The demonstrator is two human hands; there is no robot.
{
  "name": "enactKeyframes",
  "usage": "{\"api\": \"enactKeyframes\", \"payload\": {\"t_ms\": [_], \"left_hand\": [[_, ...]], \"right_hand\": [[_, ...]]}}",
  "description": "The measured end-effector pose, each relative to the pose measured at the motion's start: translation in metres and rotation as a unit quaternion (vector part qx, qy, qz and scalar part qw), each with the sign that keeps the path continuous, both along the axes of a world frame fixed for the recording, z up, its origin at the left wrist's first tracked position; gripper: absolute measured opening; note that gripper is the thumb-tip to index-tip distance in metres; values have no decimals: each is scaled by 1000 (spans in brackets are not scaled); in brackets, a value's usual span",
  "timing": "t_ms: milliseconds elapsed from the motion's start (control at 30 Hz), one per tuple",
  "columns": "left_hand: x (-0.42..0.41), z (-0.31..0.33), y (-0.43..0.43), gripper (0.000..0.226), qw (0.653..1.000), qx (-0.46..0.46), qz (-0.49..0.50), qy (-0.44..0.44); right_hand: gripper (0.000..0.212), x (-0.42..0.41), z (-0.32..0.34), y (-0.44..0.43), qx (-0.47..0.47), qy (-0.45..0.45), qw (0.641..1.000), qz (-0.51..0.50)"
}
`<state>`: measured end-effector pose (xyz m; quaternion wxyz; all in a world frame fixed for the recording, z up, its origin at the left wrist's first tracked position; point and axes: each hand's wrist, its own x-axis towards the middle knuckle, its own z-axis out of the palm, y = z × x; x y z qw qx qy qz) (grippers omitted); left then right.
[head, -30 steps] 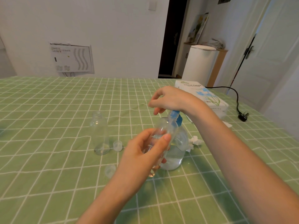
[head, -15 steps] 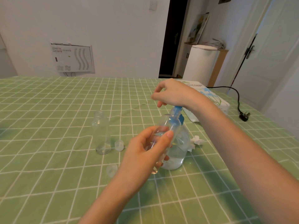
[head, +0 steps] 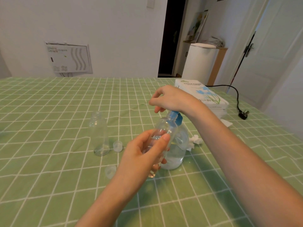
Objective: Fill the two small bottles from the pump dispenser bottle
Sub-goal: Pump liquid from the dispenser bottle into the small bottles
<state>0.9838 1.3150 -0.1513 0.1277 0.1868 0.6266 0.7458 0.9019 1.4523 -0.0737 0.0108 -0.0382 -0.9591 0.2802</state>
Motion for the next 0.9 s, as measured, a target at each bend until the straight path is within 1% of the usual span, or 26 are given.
{"api": "enactKeyframes", "payload": {"t_ms": [167,500,600,700,900], "left_hand": [[-1,4,3,42,1000,5,1,0],[1,1,2,40,1000,2,-2,-9],[0,0,1,36,1000,2,-3,-8],[-1,0,1,38,1000,0,-2,-11],[-2,5,3,42,1000,10,2,-6]], "right_hand": [[27,0,11,-1,17,23,1000,0],[26,2,2,-1,-2,-18,1000,4],[26,2,-1,-2,-8,-14,1000,-1],[25,2,1,-1,-9,-1,1000,-10],[36,1,12,-2,14,28,999,-13]]}}
